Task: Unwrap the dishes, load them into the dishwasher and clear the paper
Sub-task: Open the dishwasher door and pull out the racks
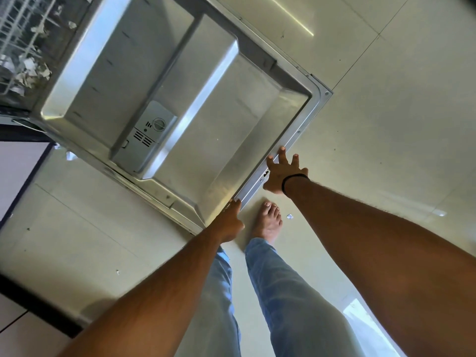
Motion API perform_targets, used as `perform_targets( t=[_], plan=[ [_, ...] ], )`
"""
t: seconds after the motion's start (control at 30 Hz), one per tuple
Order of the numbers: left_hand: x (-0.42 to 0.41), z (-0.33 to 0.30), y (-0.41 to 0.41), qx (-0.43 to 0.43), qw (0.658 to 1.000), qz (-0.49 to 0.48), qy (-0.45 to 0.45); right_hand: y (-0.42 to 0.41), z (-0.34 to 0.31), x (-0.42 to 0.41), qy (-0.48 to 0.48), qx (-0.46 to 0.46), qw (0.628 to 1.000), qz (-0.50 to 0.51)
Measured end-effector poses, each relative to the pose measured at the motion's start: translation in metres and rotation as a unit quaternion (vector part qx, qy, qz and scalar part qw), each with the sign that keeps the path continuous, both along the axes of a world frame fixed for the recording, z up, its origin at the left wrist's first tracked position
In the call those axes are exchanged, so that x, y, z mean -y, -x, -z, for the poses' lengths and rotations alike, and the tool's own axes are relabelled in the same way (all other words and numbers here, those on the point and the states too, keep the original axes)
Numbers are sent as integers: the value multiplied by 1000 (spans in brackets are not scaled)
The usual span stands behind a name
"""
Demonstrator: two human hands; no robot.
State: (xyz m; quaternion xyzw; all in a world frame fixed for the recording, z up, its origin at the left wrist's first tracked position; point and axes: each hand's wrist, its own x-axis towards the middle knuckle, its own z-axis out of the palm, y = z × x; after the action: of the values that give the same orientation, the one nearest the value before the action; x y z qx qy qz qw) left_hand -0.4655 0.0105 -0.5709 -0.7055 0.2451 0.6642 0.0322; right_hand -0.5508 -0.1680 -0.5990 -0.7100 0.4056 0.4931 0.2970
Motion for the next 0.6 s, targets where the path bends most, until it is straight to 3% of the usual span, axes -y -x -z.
perform_targets(
  t=[0.4, 0.6],
  plan=[
    [-10, 2, -3, 14, 999, -21, 30, -6, 0, -8, 25, 6, 999, 32],
    [4, -71, -47, 105, 982, -124, 93, -22, -70, -17, -7, 132, 979, 156]
  ],
)
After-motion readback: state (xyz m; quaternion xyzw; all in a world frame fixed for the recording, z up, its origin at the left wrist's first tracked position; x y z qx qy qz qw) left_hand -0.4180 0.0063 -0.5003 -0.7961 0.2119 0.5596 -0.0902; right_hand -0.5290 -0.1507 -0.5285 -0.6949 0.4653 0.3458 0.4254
